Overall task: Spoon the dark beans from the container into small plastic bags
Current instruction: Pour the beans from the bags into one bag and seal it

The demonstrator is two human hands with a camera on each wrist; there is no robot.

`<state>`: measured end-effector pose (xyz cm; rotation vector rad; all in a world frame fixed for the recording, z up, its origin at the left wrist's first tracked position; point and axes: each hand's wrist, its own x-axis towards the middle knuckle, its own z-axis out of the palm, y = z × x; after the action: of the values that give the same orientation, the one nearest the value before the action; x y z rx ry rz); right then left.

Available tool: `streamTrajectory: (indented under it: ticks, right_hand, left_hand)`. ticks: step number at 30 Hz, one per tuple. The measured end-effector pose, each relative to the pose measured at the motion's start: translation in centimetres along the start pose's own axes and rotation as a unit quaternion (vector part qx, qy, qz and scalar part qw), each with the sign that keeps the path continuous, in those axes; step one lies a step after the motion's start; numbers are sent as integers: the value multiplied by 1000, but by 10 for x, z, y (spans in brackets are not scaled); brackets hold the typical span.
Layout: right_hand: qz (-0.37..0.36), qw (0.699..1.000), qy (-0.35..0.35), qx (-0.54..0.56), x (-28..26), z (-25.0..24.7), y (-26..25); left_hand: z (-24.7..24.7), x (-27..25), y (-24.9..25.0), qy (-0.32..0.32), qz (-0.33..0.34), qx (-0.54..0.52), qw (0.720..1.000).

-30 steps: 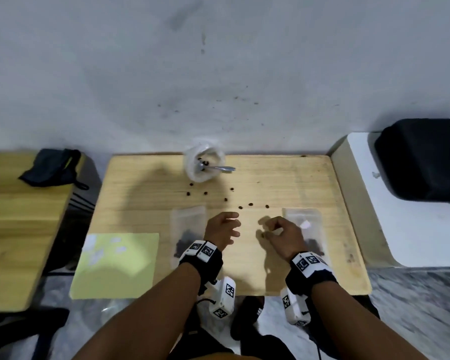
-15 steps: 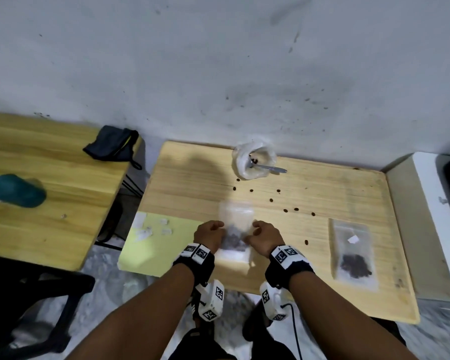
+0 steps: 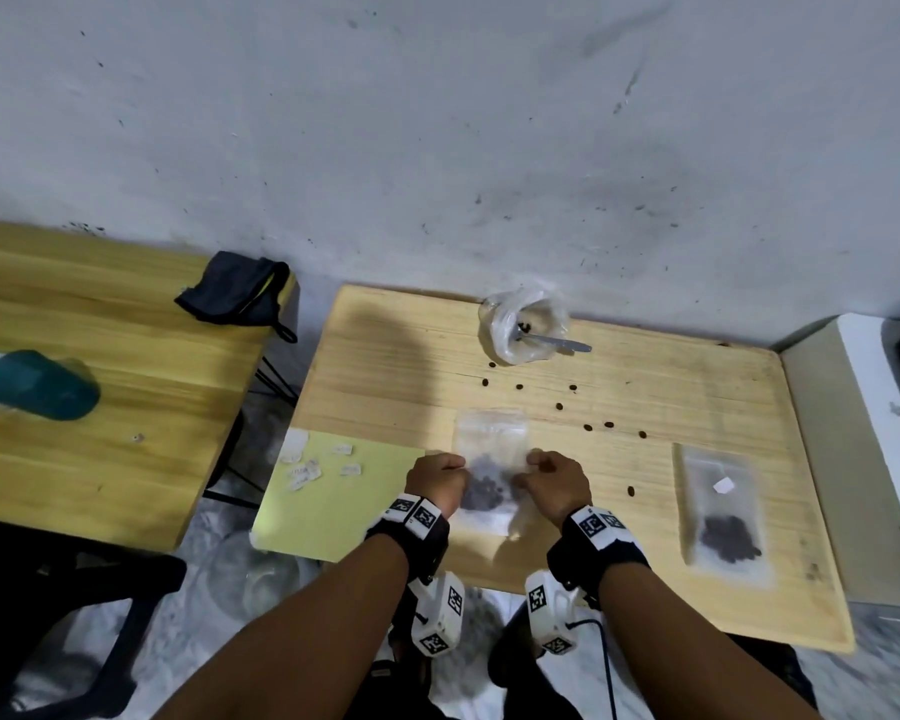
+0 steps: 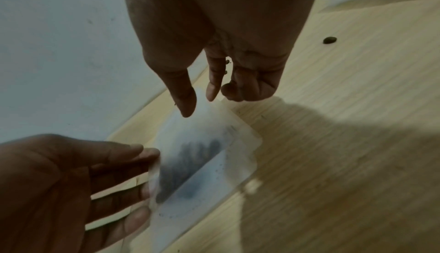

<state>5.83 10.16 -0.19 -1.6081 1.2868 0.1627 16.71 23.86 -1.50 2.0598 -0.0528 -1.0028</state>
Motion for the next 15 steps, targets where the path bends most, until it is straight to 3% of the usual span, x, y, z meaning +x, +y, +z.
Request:
streamTrajectory:
  ticks: [4,8,15]
  right_hand:
    - [-38,997,53,39,1,1,0]
    - [-77,994,63,52,-3,8,-17]
    - [-115,990,-42,75,-11,56,-60]
  left_hand:
    - [-3,0,2,18,18,-14,1000]
    - [-19,-7,12,57,59,-72,994]
    - [-80,-10,9,23,75,-269,960]
